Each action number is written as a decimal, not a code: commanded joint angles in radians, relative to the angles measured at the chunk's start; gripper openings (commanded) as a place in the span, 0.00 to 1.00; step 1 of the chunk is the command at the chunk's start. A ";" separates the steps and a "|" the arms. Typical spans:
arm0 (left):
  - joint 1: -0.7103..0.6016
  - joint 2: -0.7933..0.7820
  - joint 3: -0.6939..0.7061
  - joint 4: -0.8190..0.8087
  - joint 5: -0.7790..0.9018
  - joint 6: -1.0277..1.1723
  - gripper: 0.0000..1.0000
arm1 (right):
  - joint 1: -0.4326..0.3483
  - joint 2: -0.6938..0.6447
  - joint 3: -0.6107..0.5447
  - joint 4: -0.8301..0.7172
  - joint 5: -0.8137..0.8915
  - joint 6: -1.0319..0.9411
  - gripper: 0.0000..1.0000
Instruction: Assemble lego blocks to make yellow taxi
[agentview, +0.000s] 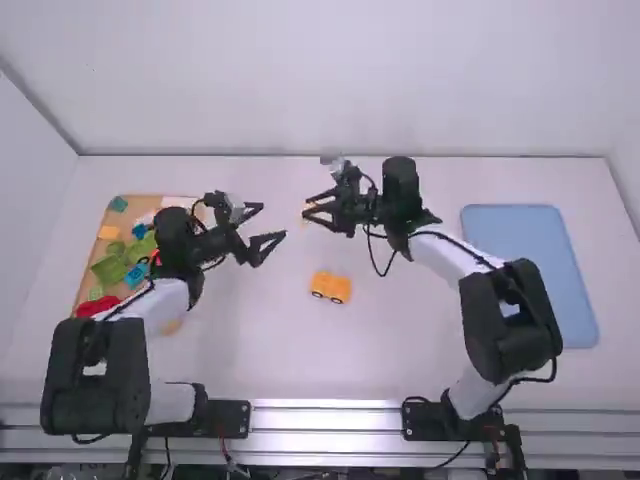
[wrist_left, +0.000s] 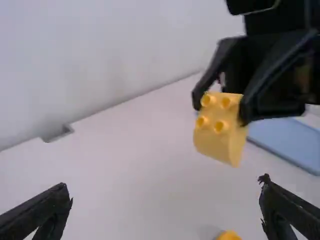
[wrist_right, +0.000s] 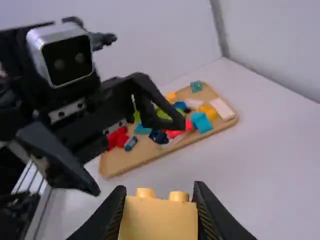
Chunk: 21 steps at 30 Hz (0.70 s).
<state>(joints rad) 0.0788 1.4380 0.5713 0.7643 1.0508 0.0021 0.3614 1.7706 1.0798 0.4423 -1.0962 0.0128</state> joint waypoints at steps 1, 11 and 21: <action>0.018 0.002 0.038 -0.025 0.267 -0.012 0.99 | 0.015 0.008 0.074 -0.085 -0.106 -0.220 0.13; -0.003 0.002 0.076 -0.285 0.321 0.262 0.99 | 0.054 0.008 0.223 -0.573 -0.116 -0.643 0.13; -0.099 0.002 0.077 -0.330 0.238 0.354 0.99 | 0.062 0.008 0.235 -0.644 -0.130 -0.698 0.13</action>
<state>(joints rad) -0.0071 1.4380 0.6292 0.4316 1.2999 0.3237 0.4183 1.7706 1.2858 -0.2001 -1.2118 -0.6460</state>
